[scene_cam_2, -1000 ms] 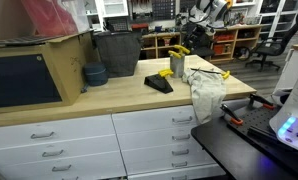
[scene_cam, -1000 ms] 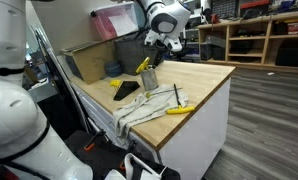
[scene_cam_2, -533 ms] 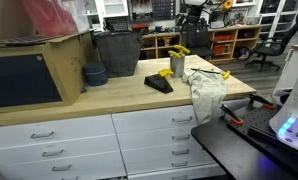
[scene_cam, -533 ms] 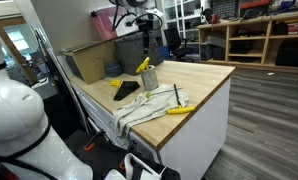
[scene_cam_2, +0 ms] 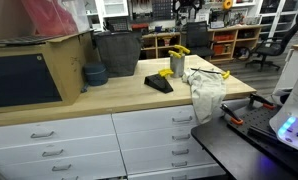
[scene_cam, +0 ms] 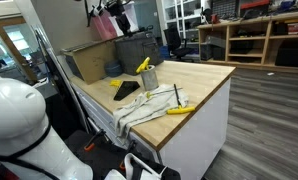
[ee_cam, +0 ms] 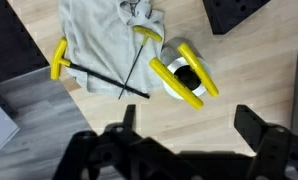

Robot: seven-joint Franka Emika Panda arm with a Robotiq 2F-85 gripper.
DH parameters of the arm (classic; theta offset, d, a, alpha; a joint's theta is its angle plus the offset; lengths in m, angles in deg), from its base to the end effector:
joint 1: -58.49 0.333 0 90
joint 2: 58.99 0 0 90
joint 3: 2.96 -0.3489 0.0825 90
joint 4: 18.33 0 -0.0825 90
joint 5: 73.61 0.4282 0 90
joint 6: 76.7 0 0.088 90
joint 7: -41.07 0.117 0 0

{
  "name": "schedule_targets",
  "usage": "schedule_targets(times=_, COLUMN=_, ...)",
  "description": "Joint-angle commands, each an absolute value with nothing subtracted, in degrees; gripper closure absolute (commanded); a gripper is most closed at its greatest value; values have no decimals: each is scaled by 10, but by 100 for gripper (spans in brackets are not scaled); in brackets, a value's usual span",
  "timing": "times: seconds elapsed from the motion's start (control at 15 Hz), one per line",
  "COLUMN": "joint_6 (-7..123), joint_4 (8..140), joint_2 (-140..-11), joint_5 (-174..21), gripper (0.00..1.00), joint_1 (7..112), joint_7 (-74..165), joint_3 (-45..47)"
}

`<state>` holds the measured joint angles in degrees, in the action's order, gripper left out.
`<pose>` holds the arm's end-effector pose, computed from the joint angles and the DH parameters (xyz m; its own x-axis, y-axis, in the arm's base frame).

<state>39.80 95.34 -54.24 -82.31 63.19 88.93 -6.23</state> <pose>0.5837 0.0725 0.5230 0.7887 -0.5832 0.1945 -0.5954 -0.8034 0.0053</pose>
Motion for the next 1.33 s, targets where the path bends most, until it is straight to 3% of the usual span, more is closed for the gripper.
schedule_targets(times=0.0, joint_6=401, joint_4=960, joint_2=-557, joint_5=-900, gripper=0, joint_1=640, joint_7=868, joint_3=-97)
schedule_targets(times=0.6, joint_6=486, joint_4=970, joint_2=-667, joint_5=-1029, gripper=0, joint_1=658, joint_7=832, joint_3=-99)
schedule_targets(times=1.27, joint_6=607, joint_4=998, joint_2=-678, joint_5=-988, gripper=0, joint_1=669, joint_7=759, joint_3=-89)
